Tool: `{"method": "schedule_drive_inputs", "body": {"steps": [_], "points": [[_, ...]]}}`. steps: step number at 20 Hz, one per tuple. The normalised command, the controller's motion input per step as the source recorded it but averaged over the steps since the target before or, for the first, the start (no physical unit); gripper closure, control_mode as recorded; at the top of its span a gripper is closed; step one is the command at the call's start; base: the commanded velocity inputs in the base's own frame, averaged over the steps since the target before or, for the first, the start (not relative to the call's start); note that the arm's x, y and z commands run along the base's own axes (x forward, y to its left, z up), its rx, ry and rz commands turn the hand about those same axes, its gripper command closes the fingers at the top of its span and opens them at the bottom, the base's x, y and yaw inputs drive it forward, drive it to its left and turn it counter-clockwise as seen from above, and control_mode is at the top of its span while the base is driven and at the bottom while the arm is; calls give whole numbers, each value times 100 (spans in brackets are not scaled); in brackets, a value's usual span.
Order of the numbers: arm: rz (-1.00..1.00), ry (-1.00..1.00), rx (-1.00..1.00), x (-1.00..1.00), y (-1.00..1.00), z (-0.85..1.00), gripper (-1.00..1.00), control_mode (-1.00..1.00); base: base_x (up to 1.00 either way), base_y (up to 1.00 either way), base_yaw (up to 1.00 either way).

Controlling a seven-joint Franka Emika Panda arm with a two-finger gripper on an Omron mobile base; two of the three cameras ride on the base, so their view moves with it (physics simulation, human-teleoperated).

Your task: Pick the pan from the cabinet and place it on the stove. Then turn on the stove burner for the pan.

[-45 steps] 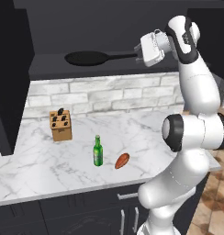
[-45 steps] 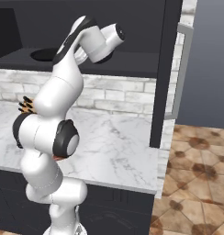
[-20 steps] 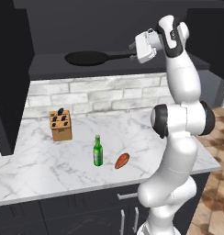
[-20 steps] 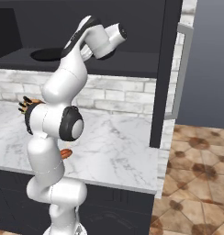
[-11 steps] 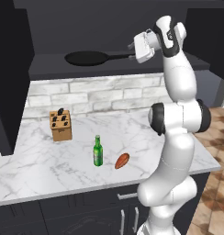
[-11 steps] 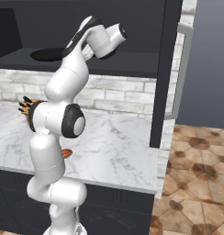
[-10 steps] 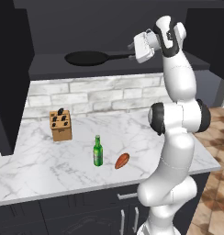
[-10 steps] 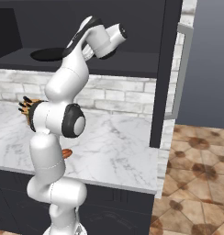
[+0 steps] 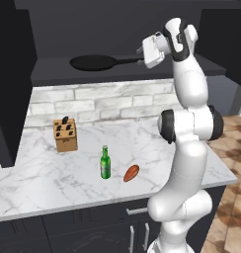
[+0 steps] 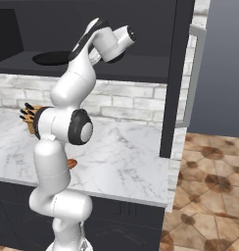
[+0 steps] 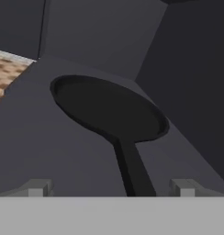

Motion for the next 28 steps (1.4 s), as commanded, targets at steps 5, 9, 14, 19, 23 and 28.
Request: {"method": "schedule_drive_inputs", "body": {"steps": [5,9,14,19,23,28], "points": [[0,0,-2,13,7,-8,-100,-100,0,0,0],[0,0,-1,13,5,-9,-100,-100,0,0,0],[0,0,-2,13,6,-8,-100,-100,0,0,0],[0,0,-2,13,7,-9,-100,-100,0,0,0],[0,0,-3,14,8,-10,-100,-100,0,0,0],[0,0,-3,13,8,-12,-100,-100,0,0,0]]}}
